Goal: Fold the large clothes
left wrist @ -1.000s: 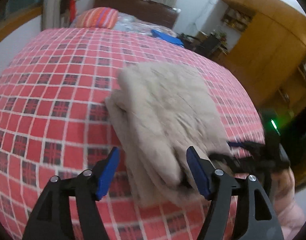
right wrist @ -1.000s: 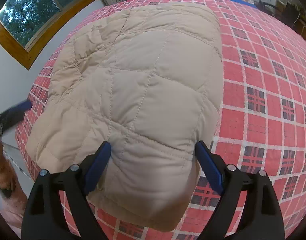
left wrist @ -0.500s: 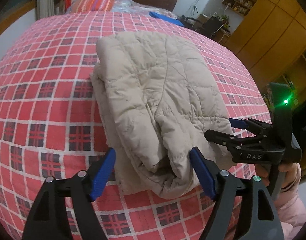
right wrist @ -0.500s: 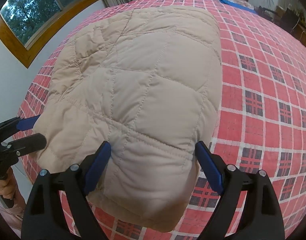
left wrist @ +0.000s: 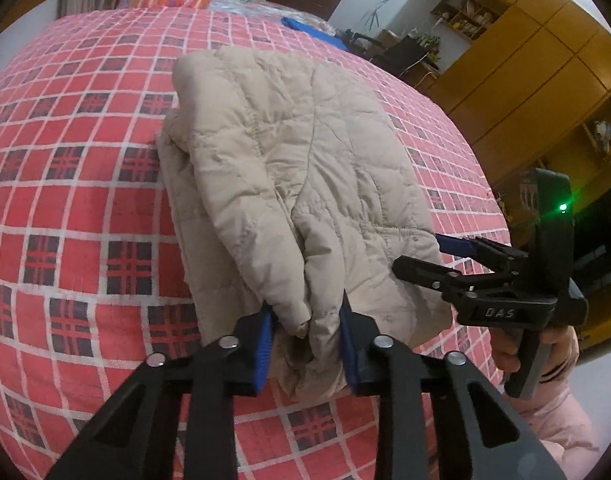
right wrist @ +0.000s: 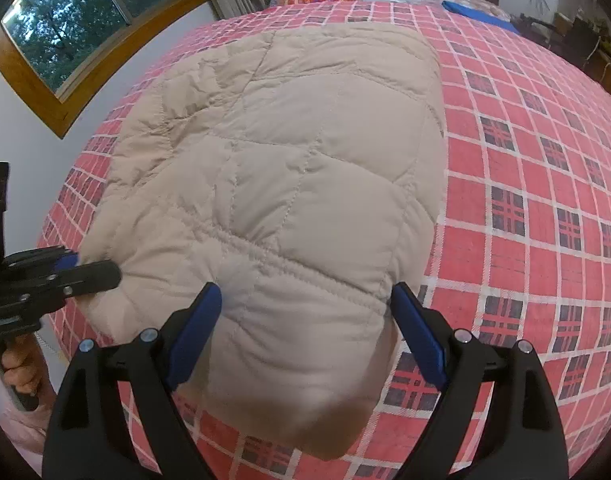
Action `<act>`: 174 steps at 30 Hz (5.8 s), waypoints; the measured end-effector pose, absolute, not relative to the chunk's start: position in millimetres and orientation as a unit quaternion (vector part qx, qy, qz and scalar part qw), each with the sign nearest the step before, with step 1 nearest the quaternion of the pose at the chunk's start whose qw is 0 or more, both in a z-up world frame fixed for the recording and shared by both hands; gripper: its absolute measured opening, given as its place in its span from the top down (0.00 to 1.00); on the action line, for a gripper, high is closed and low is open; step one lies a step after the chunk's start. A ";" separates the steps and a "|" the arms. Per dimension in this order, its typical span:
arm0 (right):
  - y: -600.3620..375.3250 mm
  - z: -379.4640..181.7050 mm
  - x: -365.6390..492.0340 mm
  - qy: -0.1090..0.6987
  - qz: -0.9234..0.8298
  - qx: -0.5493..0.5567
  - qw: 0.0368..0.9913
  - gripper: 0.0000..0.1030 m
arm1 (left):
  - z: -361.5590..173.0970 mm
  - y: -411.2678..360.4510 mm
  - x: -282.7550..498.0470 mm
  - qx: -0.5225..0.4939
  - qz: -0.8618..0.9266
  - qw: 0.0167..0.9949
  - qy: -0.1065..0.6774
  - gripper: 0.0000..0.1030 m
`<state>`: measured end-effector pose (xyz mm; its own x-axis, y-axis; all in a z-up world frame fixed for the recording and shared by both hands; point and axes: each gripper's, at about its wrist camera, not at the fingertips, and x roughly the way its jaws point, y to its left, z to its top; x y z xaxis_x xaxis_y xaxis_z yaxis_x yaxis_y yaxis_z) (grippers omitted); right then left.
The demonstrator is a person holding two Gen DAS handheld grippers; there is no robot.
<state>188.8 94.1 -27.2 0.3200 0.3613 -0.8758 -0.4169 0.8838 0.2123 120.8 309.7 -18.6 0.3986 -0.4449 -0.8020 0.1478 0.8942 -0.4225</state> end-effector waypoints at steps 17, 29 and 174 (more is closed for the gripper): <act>100.3 -37.5 182.0 0.541 0.244 -0.033 0.804 0.14 | -56.8 338.4 123.6 -0.183 -0.196 0.799 0.538 0.79; 108.9 -37.7 181.8 0.549 0.261 -0.032 0.793 0.13 | -56.7 358.4 119.9 -0.176 -0.189 0.810 0.526 0.47; -124.4 -2.5 33.0 0.427 0.073 0.019 0.901 0.05 | 10.0 151.1 -50.5 -0.001 0.083 0.931 0.357 0.11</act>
<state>33.0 -124.4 -2.5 0.6248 0.1482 -0.7666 -0.1159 0.9885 0.0967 -50.5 151.1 10.0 0.7318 0.1532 -0.6640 -0.1547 0.9863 0.0571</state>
